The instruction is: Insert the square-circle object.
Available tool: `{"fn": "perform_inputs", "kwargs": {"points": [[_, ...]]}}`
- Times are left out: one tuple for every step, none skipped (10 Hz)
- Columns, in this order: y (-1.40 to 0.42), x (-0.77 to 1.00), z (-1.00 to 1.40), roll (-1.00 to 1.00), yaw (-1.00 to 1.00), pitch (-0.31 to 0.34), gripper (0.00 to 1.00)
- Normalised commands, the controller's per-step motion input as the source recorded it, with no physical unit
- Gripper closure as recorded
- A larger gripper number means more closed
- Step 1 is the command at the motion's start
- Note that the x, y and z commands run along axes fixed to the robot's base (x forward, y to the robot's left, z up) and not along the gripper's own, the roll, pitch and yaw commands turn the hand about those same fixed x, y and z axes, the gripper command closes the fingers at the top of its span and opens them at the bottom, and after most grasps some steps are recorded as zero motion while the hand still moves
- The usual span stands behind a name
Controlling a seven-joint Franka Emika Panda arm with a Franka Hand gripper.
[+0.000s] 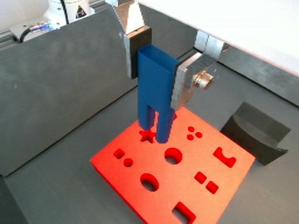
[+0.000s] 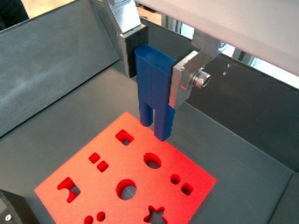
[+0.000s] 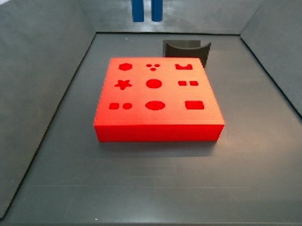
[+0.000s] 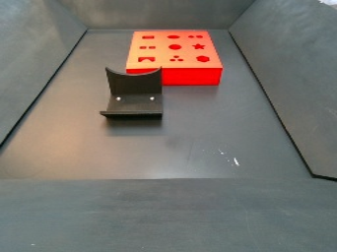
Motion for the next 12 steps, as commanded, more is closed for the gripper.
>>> {"fn": "perform_inputs", "kwargs": {"points": [[-0.02, 0.12, -0.63, 0.06, 0.00, 0.000, 1.00], [-0.09, 0.22, -1.00, 0.09, 0.00, 0.000, 1.00], [-0.10, 0.15, -1.00, 0.06, 0.00, 0.000, 1.00], [-0.09, 0.10, -1.00, 0.07, 0.00, 0.000, 1.00], [-0.05, 0.00, -1.00, 0.11, 0.00, 0.000, 1.00], [-0.03, -0.09, -0.93, 0.13, 0.01, 0.044, 1.00], [-0.03, -0.28, -0.79, 0.13, 0.07, 0.099, 1.00], [-0.04, -0.32, -0.85, 0.10, 0.05, 0.091, 1.00], [-0.11, -0.27, -0.56, -0.09, 0.00, -0.029, 1.00], [-0.15, -0.20, -0.54, -0.08, 0.00, -0.090, 1.00], [-0.15, -0.08, -0.51, -0.13, 0.04, -0.163, 1.00], [-0.01, -0.02, -0.35, -0.19, 0.02, -0.237, 1.00]]}}
